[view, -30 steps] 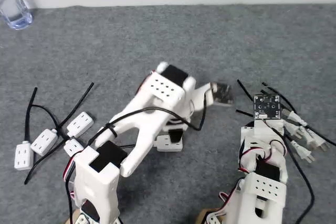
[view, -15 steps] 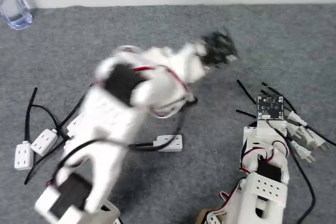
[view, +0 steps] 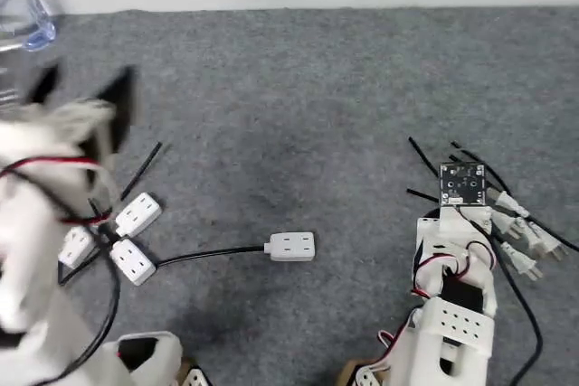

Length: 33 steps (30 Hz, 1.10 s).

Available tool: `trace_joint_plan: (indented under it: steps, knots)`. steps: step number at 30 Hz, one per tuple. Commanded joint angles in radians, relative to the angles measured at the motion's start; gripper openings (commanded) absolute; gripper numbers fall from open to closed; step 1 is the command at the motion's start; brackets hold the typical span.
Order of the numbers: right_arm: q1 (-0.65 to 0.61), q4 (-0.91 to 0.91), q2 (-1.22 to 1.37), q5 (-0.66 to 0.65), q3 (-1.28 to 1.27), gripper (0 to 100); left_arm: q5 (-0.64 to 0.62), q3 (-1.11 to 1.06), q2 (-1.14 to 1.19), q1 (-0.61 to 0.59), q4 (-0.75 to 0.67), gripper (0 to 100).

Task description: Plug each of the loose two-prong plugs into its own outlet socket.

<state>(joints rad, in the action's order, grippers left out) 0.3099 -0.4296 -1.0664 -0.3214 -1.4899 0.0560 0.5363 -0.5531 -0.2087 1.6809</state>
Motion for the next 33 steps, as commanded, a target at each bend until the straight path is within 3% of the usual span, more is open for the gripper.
trace_joint_plan:
  steps: [1, 6, 11, 16, 21, 25, 33]
  knots:
    - [-0.012, 0.019, -0.013, 0.005, 0.006, 18.7, -0.017, -0.035, -0.081, -0.155, -0.032, 23]
    - [-0.012, 0.019, -0.013, 0.003, 0.011, 18.7, 0.049, -0.142, -0.224, -0.192, -0.028, 23]
    - [-0.008, 0.018, -0.028, 0.003, 0.048, 18.8, -0.150, -0.392, -0.385, -0.339, -0.117, 23]
    - [-0.012, -0.005, -0.145, 0.011, 0.048, 19.0, -0.173, -0.725, -0.574, -0.394, -0.296, 23]
    - [-0.039, -0.243, -0.334, 0.011, 0.152, 19.0, -0.169, -1.066, -0.755, -0.368, -0.451, 23]
    - [-0.101, -0.503, -0.440, 0.038, 0.354, 19.0, -0.169, -1.225, -0.769, -0.290, -0.468, 23]
    - [-0.160, -0.819, -0.352, 0.046, 0.706, 19.0, -0.118, -1.442, -0.717, -0.172, -0.539, 23]
